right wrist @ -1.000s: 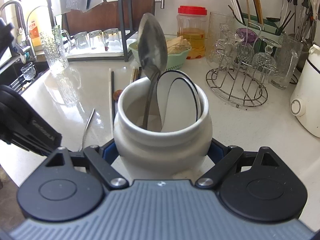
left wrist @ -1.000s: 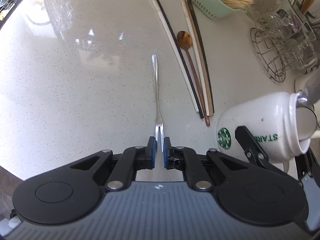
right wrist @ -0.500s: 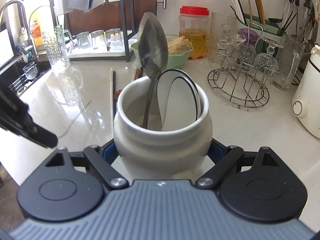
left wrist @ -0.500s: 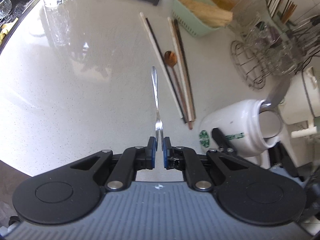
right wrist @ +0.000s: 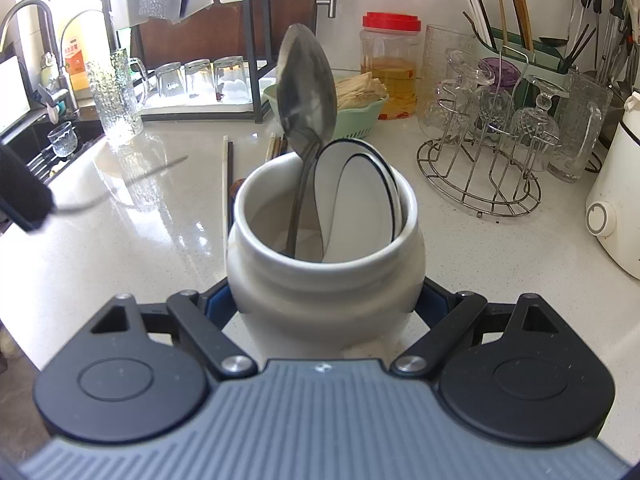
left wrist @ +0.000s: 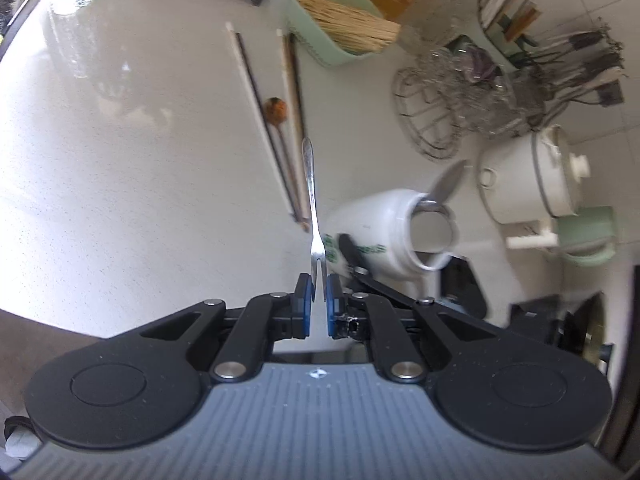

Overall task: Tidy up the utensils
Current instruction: 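Lift the metal fork with the left tool and lower it into the mug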

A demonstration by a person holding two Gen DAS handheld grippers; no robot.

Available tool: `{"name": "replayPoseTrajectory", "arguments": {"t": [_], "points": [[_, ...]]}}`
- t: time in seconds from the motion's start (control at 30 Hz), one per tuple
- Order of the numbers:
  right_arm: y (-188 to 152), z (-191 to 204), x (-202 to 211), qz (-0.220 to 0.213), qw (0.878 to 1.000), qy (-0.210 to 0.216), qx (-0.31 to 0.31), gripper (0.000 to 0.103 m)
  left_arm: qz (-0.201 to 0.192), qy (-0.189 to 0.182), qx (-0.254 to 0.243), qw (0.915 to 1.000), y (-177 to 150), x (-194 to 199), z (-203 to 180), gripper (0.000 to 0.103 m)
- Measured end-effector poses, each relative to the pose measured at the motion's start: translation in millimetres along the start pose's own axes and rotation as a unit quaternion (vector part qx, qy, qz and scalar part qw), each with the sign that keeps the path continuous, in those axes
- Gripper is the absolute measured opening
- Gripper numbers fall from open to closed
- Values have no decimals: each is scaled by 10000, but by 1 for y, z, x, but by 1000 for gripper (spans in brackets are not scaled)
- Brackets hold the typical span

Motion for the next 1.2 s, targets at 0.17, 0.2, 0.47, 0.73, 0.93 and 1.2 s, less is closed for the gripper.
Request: {"name": "replayPoseTrajectory", "arguments": {"t": [0.17,0.2,0.47,0.73,0.93,1.2], "points": [[0,0,0,2,10000,0,6,91,356,-321,149,9987,9,20,-24,8],[0,0,0,2,10000,0,4,91,419,-358,157,9984,10,23,-29,8],[0,0,0,-4,10000,-3,1,91,1037,-727,412,9911,4,35,-65,8],[1,0,0,-9,10000,12,1,91,1461,-829,448,9848,-7,17,-90,8],[1,0,0,-21,10000,49,11,91,1643,-729,578,9820,-13,12,-93,8],[-1,0,-1,-32,10000,74,9,91,1622,-724,944,9796,-8,-5,-86,8]]}}
Point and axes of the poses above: each gripper's, at about its wrist camera, not at the fingertips, and x roughly against the way its jaws point, z to its left, y to its top, the point moved 8 cm from there along -x, roughly the way its jaws point, and after that the axes turned 12 degrees about -z, right-handed, at the moved point
